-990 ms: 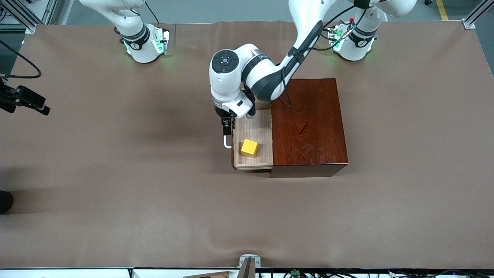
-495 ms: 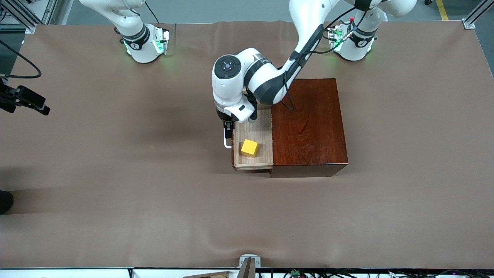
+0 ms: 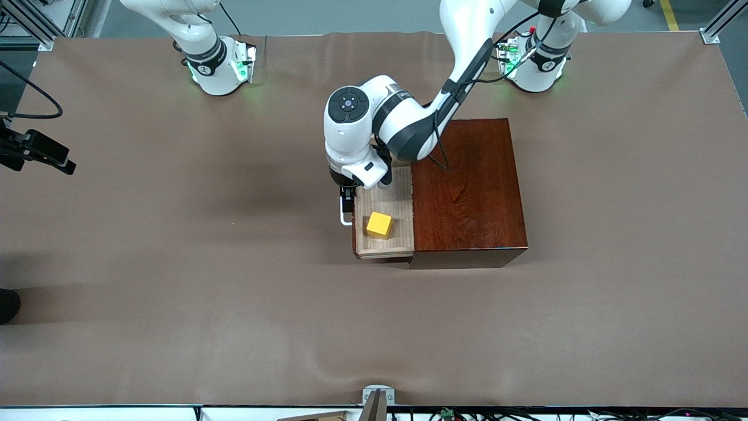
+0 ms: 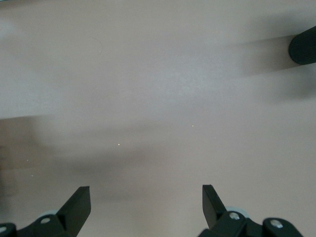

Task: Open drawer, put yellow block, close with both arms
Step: 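Push the drawer front into the box with the left gripper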

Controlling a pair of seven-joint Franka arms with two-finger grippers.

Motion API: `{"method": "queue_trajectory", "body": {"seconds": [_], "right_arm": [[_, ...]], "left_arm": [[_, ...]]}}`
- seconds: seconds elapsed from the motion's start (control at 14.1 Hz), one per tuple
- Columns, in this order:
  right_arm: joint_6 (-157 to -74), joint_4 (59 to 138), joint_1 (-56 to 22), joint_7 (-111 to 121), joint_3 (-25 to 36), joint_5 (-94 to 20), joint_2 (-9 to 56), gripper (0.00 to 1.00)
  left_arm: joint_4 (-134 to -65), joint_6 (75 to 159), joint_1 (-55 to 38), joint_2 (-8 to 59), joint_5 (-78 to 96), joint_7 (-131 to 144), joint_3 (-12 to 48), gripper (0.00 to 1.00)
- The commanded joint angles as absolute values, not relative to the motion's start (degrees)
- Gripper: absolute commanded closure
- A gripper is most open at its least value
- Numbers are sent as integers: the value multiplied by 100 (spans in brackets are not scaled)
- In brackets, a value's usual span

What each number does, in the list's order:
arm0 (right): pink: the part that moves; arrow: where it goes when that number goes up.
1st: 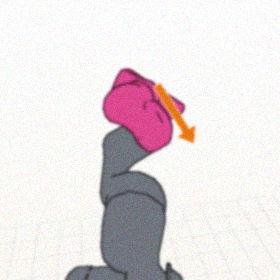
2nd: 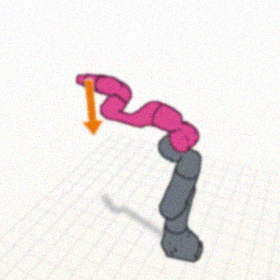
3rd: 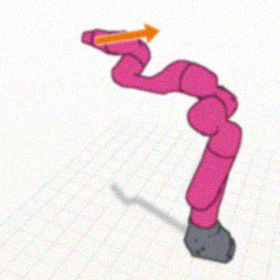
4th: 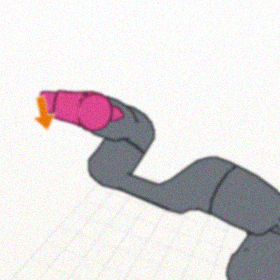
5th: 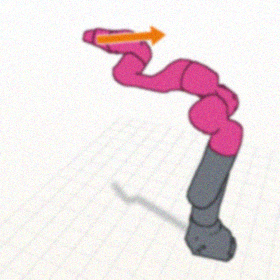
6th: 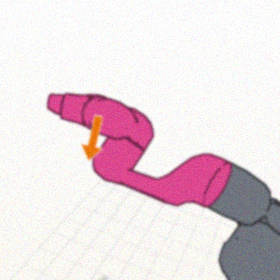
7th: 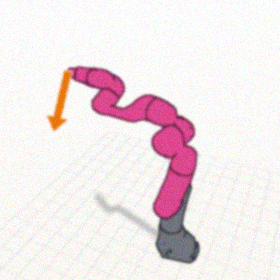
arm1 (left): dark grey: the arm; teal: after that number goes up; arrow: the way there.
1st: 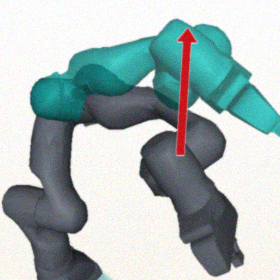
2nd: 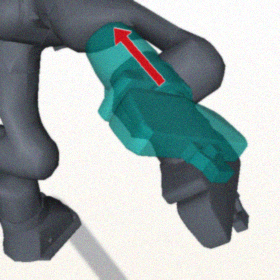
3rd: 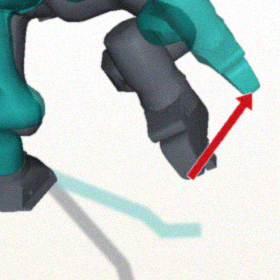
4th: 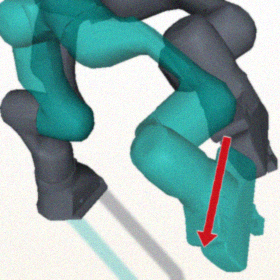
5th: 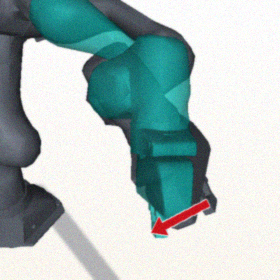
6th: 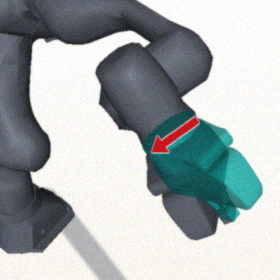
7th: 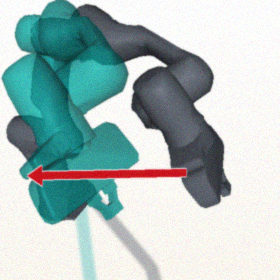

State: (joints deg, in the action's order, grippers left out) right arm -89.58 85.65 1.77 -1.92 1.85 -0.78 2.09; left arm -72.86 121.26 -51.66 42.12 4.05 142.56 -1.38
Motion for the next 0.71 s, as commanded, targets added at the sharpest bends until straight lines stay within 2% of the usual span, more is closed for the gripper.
{"method": "queue_trajectory", "body": {"seconds": [0.0, 0.64], "right_arm": [[-8930, 8543, 290, -229, 79, -53, 149, 0], [-8921, 8543, 290, -229, 79, -53, 150, 0]], "left_arm": [[-7189, 11620, -4983, 4210, 378, 14115, -299, 0], [-7189, 10548, -4992, 4131, 202, 14133, -579, 0]]}}
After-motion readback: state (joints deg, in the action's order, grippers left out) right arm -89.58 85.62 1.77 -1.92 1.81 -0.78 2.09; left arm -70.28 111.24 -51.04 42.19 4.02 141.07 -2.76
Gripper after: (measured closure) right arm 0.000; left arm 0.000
